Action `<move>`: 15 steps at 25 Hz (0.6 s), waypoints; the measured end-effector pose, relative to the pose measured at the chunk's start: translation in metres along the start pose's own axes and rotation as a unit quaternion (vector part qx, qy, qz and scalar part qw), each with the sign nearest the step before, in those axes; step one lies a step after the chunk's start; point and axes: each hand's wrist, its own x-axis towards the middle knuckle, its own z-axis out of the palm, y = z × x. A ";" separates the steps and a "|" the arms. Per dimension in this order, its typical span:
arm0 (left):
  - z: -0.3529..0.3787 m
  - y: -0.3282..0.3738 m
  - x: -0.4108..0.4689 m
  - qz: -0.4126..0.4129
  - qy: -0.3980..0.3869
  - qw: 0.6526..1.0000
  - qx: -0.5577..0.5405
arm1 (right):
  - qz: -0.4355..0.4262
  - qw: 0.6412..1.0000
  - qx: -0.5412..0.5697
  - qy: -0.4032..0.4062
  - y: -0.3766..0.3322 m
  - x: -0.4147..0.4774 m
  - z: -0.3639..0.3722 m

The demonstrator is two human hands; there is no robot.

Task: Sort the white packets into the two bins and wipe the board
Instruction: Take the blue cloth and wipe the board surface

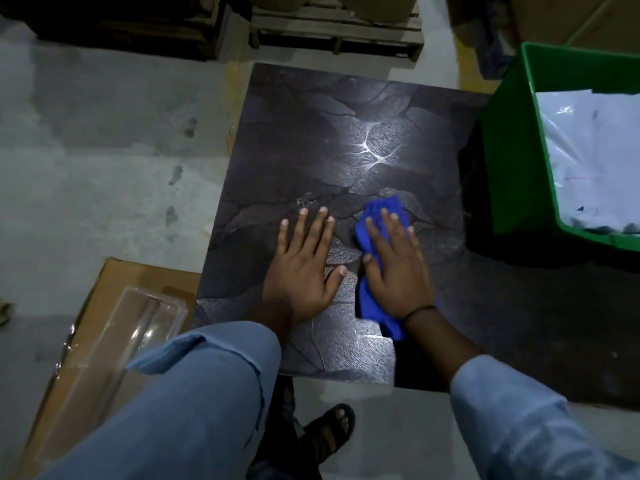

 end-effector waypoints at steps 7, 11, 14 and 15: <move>-0.006 0.008 0.000 -0.038 -0.019 0.998 0.046 | 0.045 0.999 0.003 0.008 -0.011 -0.004 -0.002; -0.005 0.007 -0.002 -0.058 -0.028 0.997 0.042 | 0.007 1.000 0.007 -0.024 -0.004 -0.051 -0.010; -0.003 0.004 0.000 -0.062 -0.030 0.997 0.040 | 0.021 1.000 -0.001 -0.005 -0.002 -0.026 -0.005; -0.003 0.003 0.001 -0.062 -0.034 0.997 0.038 | 0.051 0.999 0.001 0.007 -0.003 -0.015 -0.004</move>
